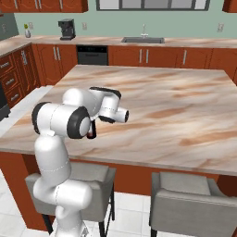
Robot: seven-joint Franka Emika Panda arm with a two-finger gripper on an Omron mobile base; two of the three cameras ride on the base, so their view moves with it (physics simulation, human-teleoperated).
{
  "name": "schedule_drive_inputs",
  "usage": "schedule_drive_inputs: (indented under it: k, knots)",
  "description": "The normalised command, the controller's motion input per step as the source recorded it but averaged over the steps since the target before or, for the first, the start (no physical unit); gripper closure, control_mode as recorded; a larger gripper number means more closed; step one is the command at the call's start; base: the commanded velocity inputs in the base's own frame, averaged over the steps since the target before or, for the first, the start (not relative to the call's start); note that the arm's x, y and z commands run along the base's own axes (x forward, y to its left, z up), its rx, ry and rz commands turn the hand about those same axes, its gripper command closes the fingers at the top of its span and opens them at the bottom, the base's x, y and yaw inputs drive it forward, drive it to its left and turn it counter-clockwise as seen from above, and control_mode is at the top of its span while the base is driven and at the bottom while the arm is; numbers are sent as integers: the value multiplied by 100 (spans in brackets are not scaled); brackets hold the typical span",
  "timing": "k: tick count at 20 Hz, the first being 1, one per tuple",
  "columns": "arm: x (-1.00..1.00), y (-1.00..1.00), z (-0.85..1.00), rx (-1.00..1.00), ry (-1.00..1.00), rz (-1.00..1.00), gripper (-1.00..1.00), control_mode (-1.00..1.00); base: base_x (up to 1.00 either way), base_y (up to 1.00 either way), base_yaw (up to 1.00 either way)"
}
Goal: Get the candle and the wine from the cabinet and move them to the dining counter.
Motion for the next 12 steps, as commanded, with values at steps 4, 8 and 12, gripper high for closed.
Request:
schedule_drive_inputs:
  k: [4,8,12]
  knots:
    - [0,0,21,0,1,0,-100,-100,0,0,0]
    - [0,0,51,0,0,0,-100,-100,0,0,0]
    - [-2,-1,67,0,0,0,-100,-100,0,0,0]
